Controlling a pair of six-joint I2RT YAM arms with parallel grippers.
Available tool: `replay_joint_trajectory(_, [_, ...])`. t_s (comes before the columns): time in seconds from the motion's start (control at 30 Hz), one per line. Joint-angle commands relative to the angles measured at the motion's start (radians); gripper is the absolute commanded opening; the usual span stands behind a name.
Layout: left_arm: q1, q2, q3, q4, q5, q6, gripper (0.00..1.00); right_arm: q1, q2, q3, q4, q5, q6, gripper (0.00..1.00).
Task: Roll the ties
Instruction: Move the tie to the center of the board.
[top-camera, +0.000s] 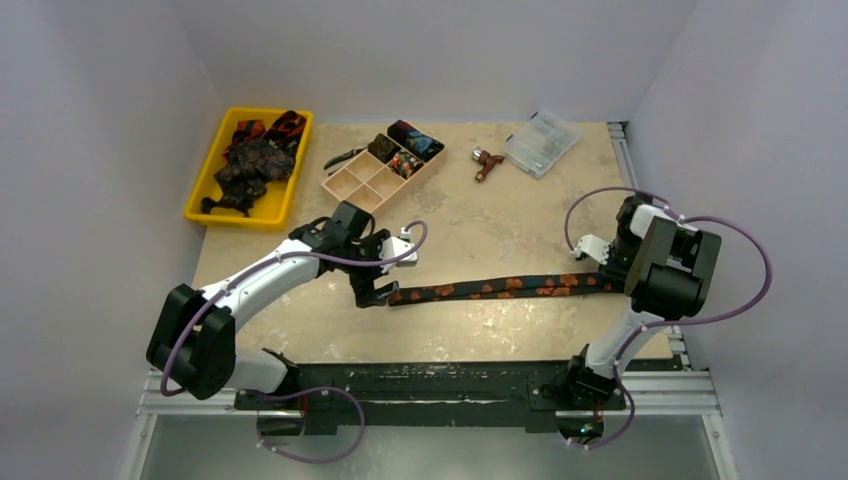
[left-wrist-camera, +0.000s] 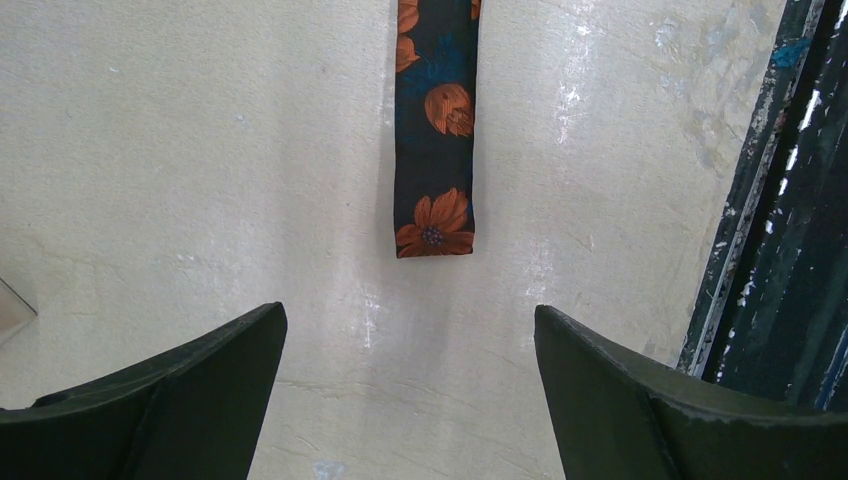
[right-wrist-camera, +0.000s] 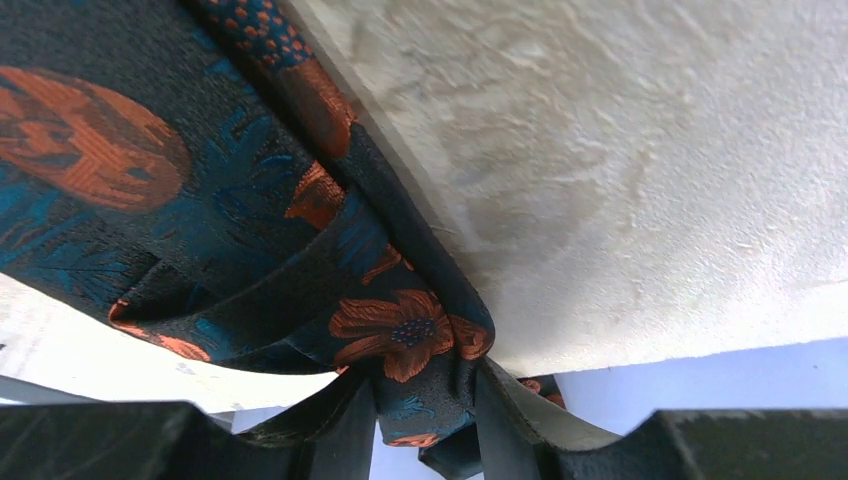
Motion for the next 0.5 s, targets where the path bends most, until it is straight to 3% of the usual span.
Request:
replay_joint_trajectory(0.0, [0.009, 0.001, 0.015, -0.001, 0.014, 0.026, 0.94, -0.021, -0.006, 0.002, 0.074, 0.017, -0.098, 0.37])
replay_joint_trajectory(0.3, [0.01, 0.003, 0.019, 0.016, 0.044, 0.015, 0.93, -0.111, 0.05, 0.015, 0.205, 0.105, -0.185, 0.37])
replay_joint_trajectory(0.4, [0.011, -0.008, 0.009, 0.021, 0.058, 0.011, 0.93, -0.132, 0.061, 0.036, 0.233, 0.122, -0.21, 0.44])
replay_joint_trajectory(0.47, [0.01, -0.018, -0.001, 0.035, 0.059, 0.004, 0.93, -0.141, 0.054, 0.043, 0.251, 0.126, -0.228, 0.55])
